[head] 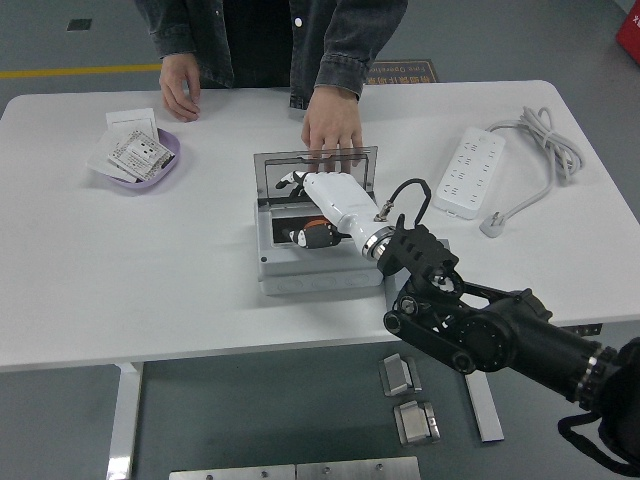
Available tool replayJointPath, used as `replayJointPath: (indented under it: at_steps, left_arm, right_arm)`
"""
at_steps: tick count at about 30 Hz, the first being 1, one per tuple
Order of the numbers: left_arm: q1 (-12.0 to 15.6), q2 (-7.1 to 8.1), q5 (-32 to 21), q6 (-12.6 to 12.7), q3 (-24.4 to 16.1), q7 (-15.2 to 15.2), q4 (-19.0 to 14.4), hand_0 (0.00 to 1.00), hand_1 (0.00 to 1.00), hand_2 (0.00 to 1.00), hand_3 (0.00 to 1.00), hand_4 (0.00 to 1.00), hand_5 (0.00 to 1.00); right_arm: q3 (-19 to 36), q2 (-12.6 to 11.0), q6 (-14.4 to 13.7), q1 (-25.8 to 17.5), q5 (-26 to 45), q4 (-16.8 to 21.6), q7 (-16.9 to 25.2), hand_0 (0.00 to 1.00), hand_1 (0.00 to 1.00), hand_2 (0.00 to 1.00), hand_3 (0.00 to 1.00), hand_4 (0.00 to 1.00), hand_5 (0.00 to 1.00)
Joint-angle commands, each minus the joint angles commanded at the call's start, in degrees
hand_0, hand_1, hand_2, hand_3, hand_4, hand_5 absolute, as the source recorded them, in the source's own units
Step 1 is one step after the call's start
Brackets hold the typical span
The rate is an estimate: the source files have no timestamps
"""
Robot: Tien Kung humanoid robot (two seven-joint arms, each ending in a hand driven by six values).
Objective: Pick up the cylinder from the cube,place it in the box,flap close box
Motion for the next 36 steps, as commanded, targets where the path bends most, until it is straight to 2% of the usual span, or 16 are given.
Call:
replayJointPath:
  at_steps: [4,8,14,19,24,29,33,36]
  left_arm:
    - [0.4,-0.12,-0.2,0.1,-0.1,0.0,0.0,0.641,0.638,0.470,0.612,0.687,0.331]
    - [0.8,-0.21,-0.1,0.2,-0.6,0.3,0.0,0.640,0.638,0.466,0.611,0.688,0.332]
    - [1.1,-0.07,0.5,0.3,-1.3,0.9,0.0,0.641,0.638,0.466,0.611,0.688,0.332]
    - [0.9,0.12,0.5,0.4,-1.4,0.9,0.0,0.641,0.637,0.466,0.611,0.686,0.330]
    - [0.7,0.17,0.4,0.3,-1.2,1.0,0.0,0.641,0.638,0.466,0.609,0.683,0.328]
    - [0.4,0.16,0.5,0.2,-1.1,0.9,0.0,0.641,0.637,0.465,0.609,0.682,0.328]
    - [0.3,0.11,0.6,0.2,-1.0,0.9,0.0,0.641,0.637,0.465,0.609,0.682,0.328]
    - [0.4,0.08,0.5,0.2,-1.0,0.9,0.0,0.641,0.638,0.465,0.608,0.680,0.327]
  right_arm:
    - [0.4,-2.3,-1.0,-1.1,5.2,3.7,1.8,0.748,0.664,0.667,0.769,0.832,0.195]
    - [1.4,-5.6,-1.5,-1.7,10.7,8.4,3.1,0.742,0.658,0.664,0.762,0.840,0.207]
    - [4.5,-8.1,-0.8,0.3,13.2,12.9,1.9,0.737,0.652,0.663,0.756,0.849,0.228]
    - [5.9,-7.8,0.3,3.5,12.0,11.0,0.7,0.737,0.651,0.663,0.743,0.852,0.246]
    - [4.9,-6.0,0.8,6.0,12.6,6.2,0.8,0.739,0.650,0.664,0.740,0.851,0.256]
    - [2.7,-4.1,0.7,6.6,13.9,2.0,1.4,0.743,0.648,0.664,0.739,0.848,0.267]
    - [1.5,-3.9,0.5,6.0,14.6,1.4,1.8,0.743,0.648,0.664,0.739,0.848,0.267]
    - [0.8,-4.8,0.2,5.0,15.1,2.6,1.9,0.744,0.647,0.665,0.737,0.847,0.272]
